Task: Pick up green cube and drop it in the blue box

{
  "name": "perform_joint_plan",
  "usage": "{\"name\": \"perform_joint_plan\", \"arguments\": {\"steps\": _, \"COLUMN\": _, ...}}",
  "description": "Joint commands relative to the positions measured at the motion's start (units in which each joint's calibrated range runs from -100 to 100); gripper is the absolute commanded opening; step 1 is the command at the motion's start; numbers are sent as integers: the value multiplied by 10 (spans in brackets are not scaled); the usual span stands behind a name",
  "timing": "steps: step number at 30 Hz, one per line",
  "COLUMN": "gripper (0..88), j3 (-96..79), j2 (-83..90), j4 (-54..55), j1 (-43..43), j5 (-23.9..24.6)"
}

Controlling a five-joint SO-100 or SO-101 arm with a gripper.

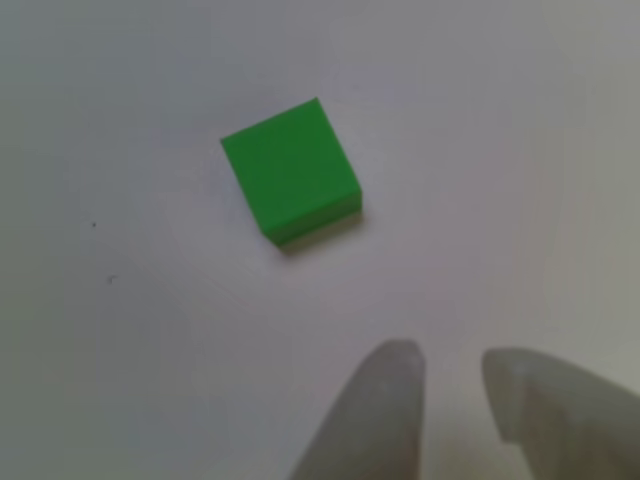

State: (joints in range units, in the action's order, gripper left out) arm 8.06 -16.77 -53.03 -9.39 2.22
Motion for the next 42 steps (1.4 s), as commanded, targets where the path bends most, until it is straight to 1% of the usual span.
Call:
{"name": "perform_joint_plan", "arguments": {"steps": 1, "gripper": 29, "j3": 39, "j2": -3, "j4": -6, "j1": -1, "j5": 1}}
{"name": "perform_joint_plan", "arguments": {"steps": 4, "gripper": 81, "j3": 39, "j2": -4, "j4": -7, "j1": -2, "j5": 2}}
{"name": "perform_joint_plan", "arguments": {"steps": 8, "gripper": 180, "j3": 39, "j2": -4, "j4": -7, "j1": -2, "j5": 2}}
{"name": "perform_joint_plan", "arguments": {"steps": 11, "gripper": 213, "j3": 39, "j2": -5, "j4": -7, "j1": -2, "j5": -1}}
{"name": "perform_joint_plan", "arguments": {"steps": 35, "gripper": 213, "j3": 24, "j2": -4, "j4": -7, "j1": -1, "j5": -1}}
{"name": "perform_joint_plan", "arguments": {"steps": 42, "gripper": 212, "j3": 28, "j2": -3, "j4": -7, "j1": -18, "j5": -2}}
